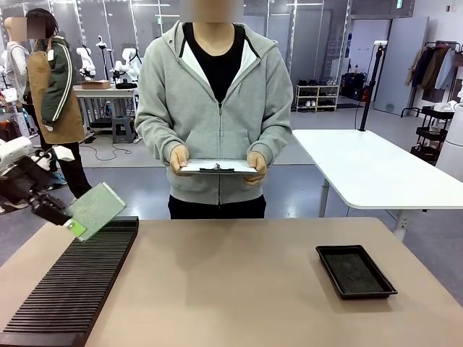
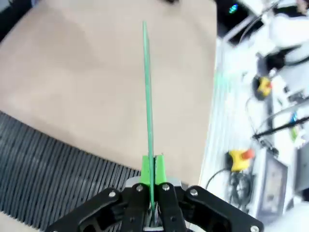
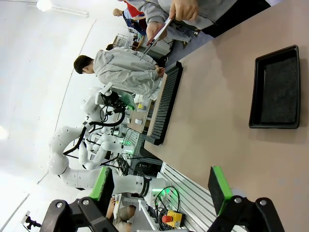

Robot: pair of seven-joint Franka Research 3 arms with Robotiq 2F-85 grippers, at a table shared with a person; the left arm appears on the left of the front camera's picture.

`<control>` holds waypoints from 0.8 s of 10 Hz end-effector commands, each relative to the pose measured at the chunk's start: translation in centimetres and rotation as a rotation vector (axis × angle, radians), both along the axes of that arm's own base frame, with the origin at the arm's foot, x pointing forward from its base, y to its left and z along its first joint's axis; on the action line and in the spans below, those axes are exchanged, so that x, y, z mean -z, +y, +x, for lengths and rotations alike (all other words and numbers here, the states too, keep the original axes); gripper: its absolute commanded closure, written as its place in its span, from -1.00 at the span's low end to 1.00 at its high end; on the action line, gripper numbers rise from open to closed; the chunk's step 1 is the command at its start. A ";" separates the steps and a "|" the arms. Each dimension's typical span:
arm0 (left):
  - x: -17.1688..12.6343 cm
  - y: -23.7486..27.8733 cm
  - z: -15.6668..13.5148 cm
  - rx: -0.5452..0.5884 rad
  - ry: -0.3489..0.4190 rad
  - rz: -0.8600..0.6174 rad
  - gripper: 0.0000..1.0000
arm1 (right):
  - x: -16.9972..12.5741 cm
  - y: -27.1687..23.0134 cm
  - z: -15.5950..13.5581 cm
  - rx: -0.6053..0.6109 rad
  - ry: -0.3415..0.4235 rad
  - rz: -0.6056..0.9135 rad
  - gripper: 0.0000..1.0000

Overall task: Inspect the PCB.
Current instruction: Pick up the Blank PCB and present it to the human.

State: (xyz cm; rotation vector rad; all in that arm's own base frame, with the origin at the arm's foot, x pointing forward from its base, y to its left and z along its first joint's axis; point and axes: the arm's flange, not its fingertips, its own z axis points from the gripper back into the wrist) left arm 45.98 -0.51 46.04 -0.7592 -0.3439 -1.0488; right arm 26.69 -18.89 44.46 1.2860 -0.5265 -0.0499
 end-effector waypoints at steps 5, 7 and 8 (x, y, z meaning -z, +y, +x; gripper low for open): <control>4.0 -2.3 3.7 -0.255 0.278 -0.476 1.00 | -0.1 -0.1 0.0 -0.003 -0.023 0.005 -1.00; 6.4 -2.7 3.8 -0.368 0.349 -0.542 1.00 | -0.1 -0.1 0.0 -0.003 -0.023 0.005 -1.00; 7.5 -2.9 3.8 -0.417 0.380 -0.540 1.00 | -0.1 -0.1 0.0 -0.003 -0.023 0.005 -1.00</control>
